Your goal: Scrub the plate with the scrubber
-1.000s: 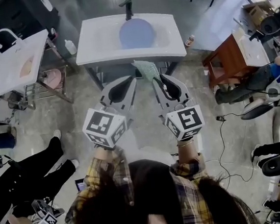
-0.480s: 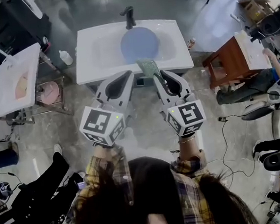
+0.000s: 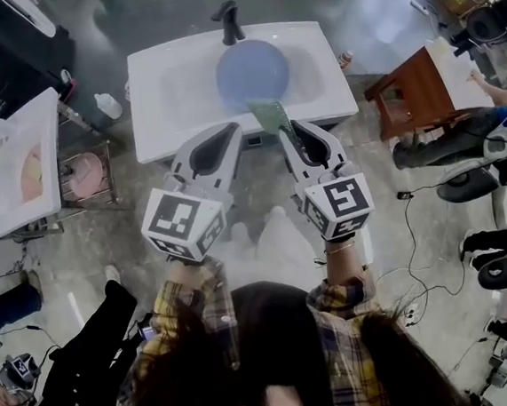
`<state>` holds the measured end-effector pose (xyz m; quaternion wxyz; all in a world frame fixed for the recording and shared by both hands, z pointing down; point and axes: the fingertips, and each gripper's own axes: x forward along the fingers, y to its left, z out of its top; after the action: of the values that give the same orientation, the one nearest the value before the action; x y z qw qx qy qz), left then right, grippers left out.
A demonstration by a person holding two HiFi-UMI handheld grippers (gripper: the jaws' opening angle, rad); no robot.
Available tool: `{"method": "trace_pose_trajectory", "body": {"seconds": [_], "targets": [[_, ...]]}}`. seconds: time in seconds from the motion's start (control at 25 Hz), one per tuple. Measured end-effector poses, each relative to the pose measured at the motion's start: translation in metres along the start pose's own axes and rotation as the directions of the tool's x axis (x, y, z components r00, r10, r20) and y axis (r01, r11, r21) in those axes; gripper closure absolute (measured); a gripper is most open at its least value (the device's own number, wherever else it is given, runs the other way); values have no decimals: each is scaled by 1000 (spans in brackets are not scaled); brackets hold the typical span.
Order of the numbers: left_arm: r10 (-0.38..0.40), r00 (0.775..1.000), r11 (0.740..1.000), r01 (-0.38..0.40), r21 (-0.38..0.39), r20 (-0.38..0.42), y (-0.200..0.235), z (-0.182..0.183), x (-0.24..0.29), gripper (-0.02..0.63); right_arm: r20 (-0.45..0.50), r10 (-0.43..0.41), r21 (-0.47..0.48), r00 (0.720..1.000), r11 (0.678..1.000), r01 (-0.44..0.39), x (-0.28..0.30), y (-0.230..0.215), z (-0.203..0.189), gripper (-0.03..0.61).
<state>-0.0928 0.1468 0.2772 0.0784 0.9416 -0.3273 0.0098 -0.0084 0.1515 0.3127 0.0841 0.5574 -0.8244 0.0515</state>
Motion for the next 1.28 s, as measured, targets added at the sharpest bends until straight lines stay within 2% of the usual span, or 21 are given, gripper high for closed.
{"method": "trace_pose_trajectory", "body": {"seconds": [0.36, 0.68, 1.08, 1.28], "targets": [[6, 1000, 1000, -6, -1, -20, 24, -3, 38, 597, -5, -13, 13, 1000, 1000, 13, 34, -36, -3, 499], [55, 998, 998, -55, -11, 1, 70, 13, 85, 597, -21, 51, -5, 998, 999, -52, 96, -62, 8, 499], [94, 995, 996, -93, -14, 29, 110, 39, 174, 597, -50, 113, -32, 992, 993, -115, 162, -131, 26, 499], [133, 991, 991, -133, -8, 29, 121, 44, 213, 597, -54, 171, -40, 984, 984, -173, 187, -163, 32, 499]]}}
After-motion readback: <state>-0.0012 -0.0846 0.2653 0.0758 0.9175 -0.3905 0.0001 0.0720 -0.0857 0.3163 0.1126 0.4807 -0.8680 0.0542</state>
